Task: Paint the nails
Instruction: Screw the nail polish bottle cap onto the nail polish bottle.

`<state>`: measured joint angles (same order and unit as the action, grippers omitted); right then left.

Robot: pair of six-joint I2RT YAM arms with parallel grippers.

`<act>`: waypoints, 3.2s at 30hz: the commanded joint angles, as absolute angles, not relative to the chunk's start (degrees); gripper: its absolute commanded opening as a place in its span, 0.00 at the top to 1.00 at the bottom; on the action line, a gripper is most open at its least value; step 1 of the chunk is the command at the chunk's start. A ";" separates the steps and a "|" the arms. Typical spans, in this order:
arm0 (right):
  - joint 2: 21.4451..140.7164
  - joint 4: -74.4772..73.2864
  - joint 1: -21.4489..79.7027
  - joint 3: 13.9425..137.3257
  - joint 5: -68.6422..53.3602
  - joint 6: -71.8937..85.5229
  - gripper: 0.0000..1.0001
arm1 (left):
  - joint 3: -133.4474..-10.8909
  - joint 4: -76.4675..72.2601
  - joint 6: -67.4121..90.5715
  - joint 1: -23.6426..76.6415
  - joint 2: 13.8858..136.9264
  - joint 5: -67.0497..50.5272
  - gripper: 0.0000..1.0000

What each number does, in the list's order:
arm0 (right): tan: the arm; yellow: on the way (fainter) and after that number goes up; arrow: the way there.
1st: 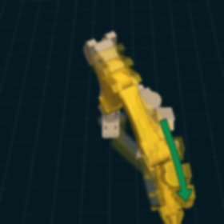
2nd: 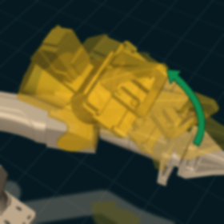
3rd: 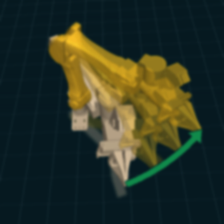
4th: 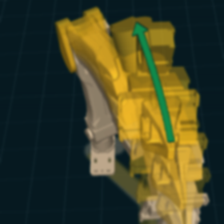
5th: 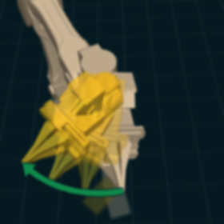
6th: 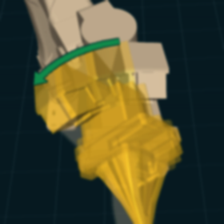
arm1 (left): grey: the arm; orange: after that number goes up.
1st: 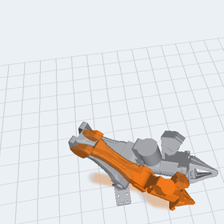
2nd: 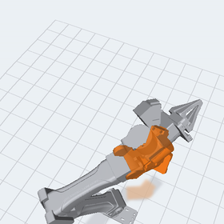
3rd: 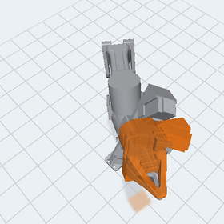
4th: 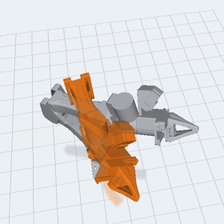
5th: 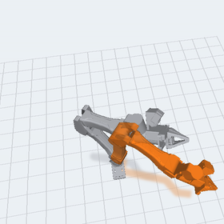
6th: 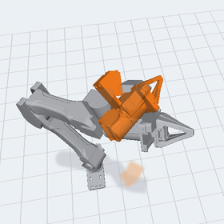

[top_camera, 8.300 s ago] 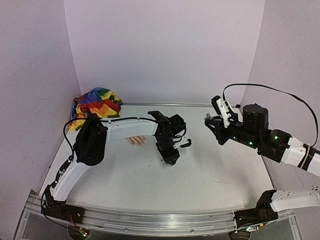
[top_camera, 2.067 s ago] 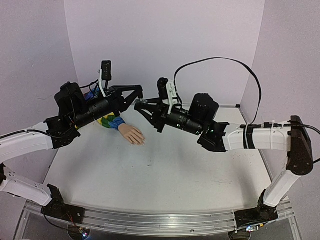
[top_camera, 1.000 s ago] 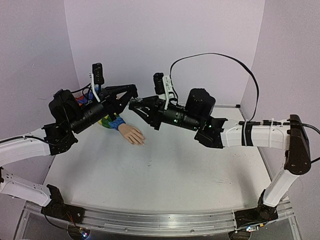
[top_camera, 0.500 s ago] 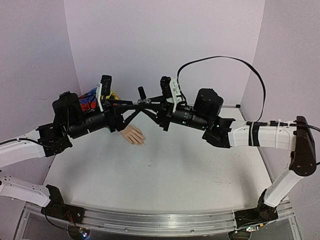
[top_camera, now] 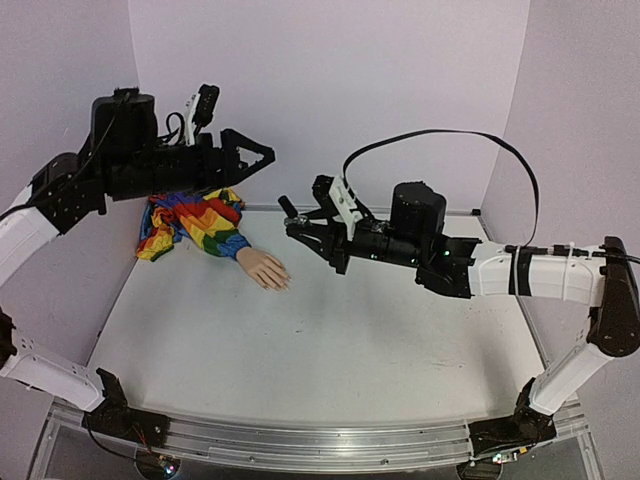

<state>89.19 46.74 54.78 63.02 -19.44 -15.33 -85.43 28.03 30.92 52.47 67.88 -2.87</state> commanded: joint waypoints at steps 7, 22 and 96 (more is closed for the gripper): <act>88.30 49.49 54.78 64.94 -14.40 -15.04 1.00 | -99.89 51.04 33.01 52.61 77.79 -5.67 0.24; 91.11 49.42 54.83 66.88 -14.24 -14.92 1.00 | -100.91 46.70 28.68 54.76 82.76 -0.80 0.38; 89.58 52.73 52.13 62.86 -14.81 -7.24 1.00 | -78.46 24.93 33.65 51.94 67.36 -3.38 0.10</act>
